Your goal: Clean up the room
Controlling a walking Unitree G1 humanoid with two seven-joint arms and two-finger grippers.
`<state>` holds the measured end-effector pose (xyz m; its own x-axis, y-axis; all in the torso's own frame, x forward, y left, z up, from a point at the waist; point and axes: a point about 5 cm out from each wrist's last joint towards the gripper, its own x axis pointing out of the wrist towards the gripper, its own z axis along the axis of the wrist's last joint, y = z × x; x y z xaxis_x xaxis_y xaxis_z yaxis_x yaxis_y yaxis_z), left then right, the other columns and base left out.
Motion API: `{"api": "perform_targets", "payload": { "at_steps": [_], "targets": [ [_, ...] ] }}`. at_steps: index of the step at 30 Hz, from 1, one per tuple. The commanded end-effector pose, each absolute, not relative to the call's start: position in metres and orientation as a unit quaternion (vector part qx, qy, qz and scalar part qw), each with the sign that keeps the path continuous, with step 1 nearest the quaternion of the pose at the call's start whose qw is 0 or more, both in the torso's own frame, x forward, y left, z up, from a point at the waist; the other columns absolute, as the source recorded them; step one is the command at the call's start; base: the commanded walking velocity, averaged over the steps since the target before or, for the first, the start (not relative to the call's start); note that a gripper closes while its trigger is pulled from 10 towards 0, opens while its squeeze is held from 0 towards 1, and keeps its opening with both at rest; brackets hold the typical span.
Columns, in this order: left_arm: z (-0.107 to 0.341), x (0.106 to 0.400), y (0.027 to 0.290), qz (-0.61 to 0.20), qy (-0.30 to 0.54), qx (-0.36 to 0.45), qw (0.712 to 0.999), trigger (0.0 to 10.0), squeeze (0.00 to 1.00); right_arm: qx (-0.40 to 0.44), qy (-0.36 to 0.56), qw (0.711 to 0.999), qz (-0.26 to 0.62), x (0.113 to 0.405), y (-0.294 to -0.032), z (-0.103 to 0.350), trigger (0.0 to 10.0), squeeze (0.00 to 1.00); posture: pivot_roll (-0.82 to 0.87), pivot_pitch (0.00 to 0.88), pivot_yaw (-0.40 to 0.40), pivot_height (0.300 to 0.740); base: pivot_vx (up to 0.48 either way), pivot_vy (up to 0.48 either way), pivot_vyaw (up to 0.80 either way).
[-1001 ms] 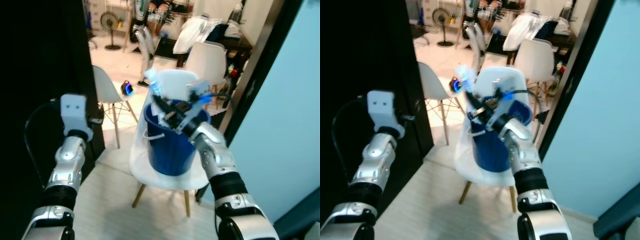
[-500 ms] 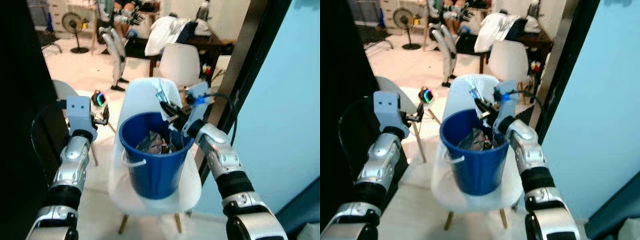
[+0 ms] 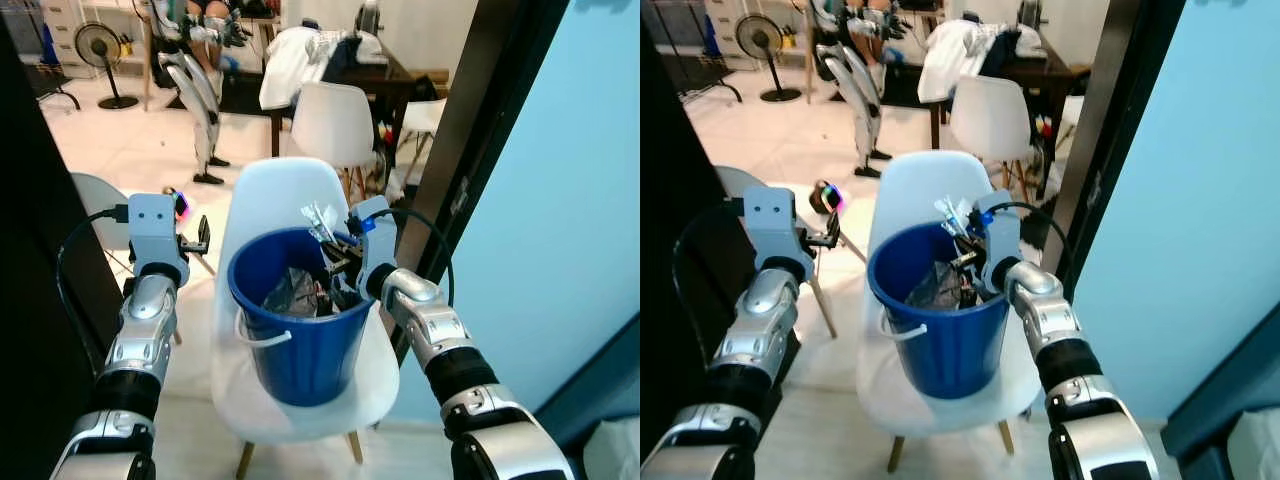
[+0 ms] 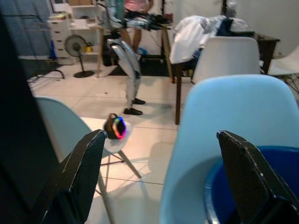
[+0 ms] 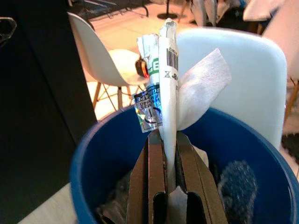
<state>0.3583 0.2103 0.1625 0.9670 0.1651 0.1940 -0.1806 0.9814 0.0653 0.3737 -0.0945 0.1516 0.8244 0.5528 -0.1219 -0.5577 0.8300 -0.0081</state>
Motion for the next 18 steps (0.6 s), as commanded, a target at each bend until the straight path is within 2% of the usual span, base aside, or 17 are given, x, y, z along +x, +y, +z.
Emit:
{"api": "perform_targets", "payload": {
  "at_steps": [1,7,9,12,18],
  "targets": [
    [0.1556,0.3571,0.2114,0.091,-0.077,0.048,0.992,10.0,0.00,-0.034,0.068,0.953,0.292,0.3730,-0.0928,0.1475,10.0,0.00,0.00,0.000,-0.054,0.720,0.480,0.000,0.00],
    [0.1531,0.3569,0.2113,0.102,-0.069,0.039,0.992,10.0,0.00,-0.031,0.046,0.946,0.318,0.3696,-0.0880,0.1481,10.0,0.00,0.01,0.000,-0.056,0.720,0.414,0.000,0.00],
    [0.1525,0.3576,0.2091,0.102,-0.067,0.024,0.992,10.0,0.00,-0.061,0.049,0.945,0.317,0.3694,-0.0886,0.1454,10.0,0.00,0.01,0.000,-0.056,0.720,0.000,0.000,0.80],
    [0.1526,0.3577,0.2082,0.101,-0.067,0.022,0.992,10.0,0.00,-0.057,0.054,0.947,0.313,0.3699,-0.0888,0.1442,10.0,0.00,0.01,0.000,-0.056,0.720,0.000,0.000,0.80],
    [0.1522,0.3578,0.2060,0.101,-0.064,0.020,0.993,10.0,0.00,-0.050,0.064,0.951,0.299,0.3715,-0.0903,0.1420,10.0,0.00,0.01,0.000,-0.051,0.720,0.000,0.000,0.00]
  ]
}}
